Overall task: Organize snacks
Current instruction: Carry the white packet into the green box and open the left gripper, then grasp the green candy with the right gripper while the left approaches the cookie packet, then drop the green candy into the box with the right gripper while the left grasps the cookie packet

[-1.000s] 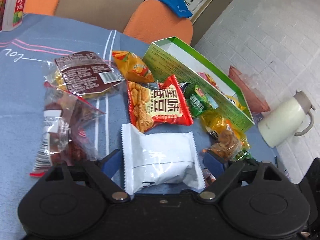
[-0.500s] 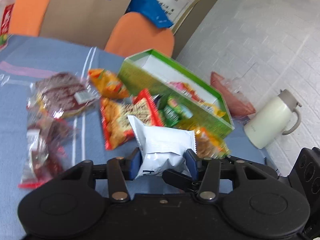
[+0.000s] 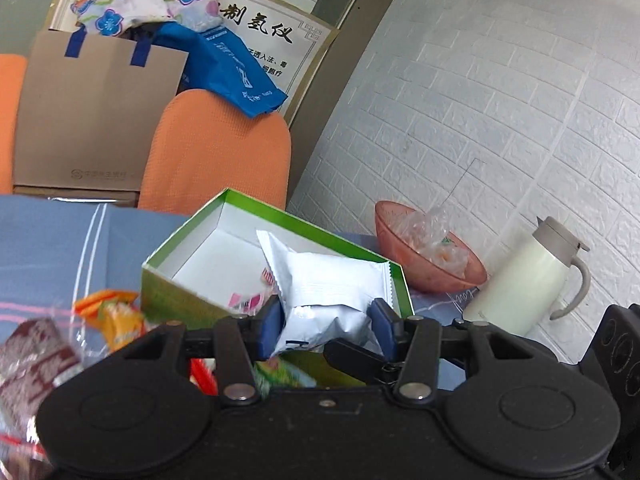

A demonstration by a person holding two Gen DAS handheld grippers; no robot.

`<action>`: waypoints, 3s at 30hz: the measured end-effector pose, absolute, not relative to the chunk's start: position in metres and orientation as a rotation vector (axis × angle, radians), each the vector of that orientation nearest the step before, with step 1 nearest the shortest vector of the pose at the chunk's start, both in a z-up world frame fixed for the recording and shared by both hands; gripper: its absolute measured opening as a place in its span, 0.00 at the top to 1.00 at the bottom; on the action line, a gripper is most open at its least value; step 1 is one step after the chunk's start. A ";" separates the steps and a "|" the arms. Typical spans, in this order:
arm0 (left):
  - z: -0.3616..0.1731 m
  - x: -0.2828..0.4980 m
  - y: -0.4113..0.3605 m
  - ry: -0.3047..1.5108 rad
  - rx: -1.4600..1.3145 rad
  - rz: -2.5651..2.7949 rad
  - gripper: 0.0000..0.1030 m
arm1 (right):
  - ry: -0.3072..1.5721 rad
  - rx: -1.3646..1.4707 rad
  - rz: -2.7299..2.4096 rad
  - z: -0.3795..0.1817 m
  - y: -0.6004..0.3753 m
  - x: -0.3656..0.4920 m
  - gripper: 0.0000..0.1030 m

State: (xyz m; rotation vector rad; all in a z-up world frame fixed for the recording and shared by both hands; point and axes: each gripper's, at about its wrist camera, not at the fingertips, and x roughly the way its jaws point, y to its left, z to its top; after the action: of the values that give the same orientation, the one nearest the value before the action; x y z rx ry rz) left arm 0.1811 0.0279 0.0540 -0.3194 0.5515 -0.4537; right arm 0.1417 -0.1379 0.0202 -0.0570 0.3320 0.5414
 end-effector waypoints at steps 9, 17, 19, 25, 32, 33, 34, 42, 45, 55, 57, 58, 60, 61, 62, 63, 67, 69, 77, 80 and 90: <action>0.035 0.238 0.024 0.592 -0.314 -0.423 0.25 | 0.428 0.023 0.511 0.007 -0.143 0.203 0.41; 0.024 0.238 0.036 0.570 -0.320 -0.309 0.00 | 0.437 -0.126 0.384 -0.007 -0.132 0.212 0.08; 0.026 0.230 0.041 0.564 -0.325 -0.316 0.00 | 0.422 -0.122 0.403 -0.008 -0.139 0.203 0.06; 0.040 0.193 0.047 0.555 -0.360 -0.302 0.00 | 0.397 -0.038 0.419 0.001 -0.162 0.163 0.03; 0.033 0.124 0.047 0.579 -0.373 -0.317 0.00 | 0.339 0.042 0.432 0.004 -0.189 0.089 0.00; 0.029 0.115 0.046 0.586 -0.385 -0.324 0.00 | 0.341 0.055 0.431 0.000 -0.192 0.080 0.00; 0.024 0.106 0.046 0.590 -0.392 -0.331 0.00 | 0.347 0.067 0.429 -0.004 -0.195 0.071 0.00; -0.020 0.056 0.023 0.704 -0.327 -0.377 0.00 | 0.466 0.078 0.383 -0.039 -0.203 0.036 0.00; -0.030 0.047 0.005 0.734 -0.251 -0.392 0.00 | 0.478 0.076 0.367 -0.043 -0.207 0.036 0.02; -0.040 0.048 -0.011 0.761 -0.208 -0.386 0.13 | 0.546 -0.025 0.371 -0.051 -0.198 0.078 0.10; -0.040 0.050 -0.010 0.765 -0.205 -0.380 0.30 | 0.573 0.020 0.398 -0.054 -0.201 0.078 0.43; -0.040 0.051 -0.009 0.766 -0.204 -0.377 0.38 | 0.582 0.040 0.399 -0.055 -0.202 0.074 0.50; -0.040 0.054 -0.005 0.770 -0.218 -0.373 0.40 | 0.576 0.025 0.392 -0.055 -0.203 0.063 0.57; -0.040 0.056 -0.004 0.772 -0.224 -0.374 0.40 | 0.573 0.018 0.394 -0.054 -0.203 0.058 0.57; -0.040 0.057 -0.004 0.773 -0.226 -0.373 0.40 | 0.571 0.020 0.397 -0.054 -0.204 0.053 0.57; -0.039 0.057 -0.004 0.773 -0.223 -0.370 0.38 | 0.570 0.022 0.403 -0.053 -0.204 0.050 0.56; -0.039 0.056 -0.008 0.765 -0.211 -0.365 0.28 | 0.554 0.009 0.383 -0.051 -0.201 0.055 0.18; -0.039 0.055 -0.010 0.766 -0.193 -0.371 0.28 | 0.545 -0.001 0.366 -0.050 -0.198 0.062 0.09; -0.041 0.056 -0.007 0.755 -0.205 -0.388 0.28 | 0.591 0.017 0.383 -0.060 -0.191 0.083 0.14; -0.042 0.057 -0.006 0.756 -0.199 -0.383 0.30 | 0.585 0.047 0.399 -0.059 -0.194 0.077 0.46; -0.010 0.058 -0.002 0.678 -0.224 -0.428 0.30 | 0.457 0.051 0.399 -0.024 -0.208 0.048 0.49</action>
State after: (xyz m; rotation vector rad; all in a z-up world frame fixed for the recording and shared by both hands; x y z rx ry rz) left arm 0.0581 -0.0024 -0.0101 -0.2238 0.6779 -0.4275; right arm 0.0479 -0.2079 -0.0237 0.0506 0.4573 0.3986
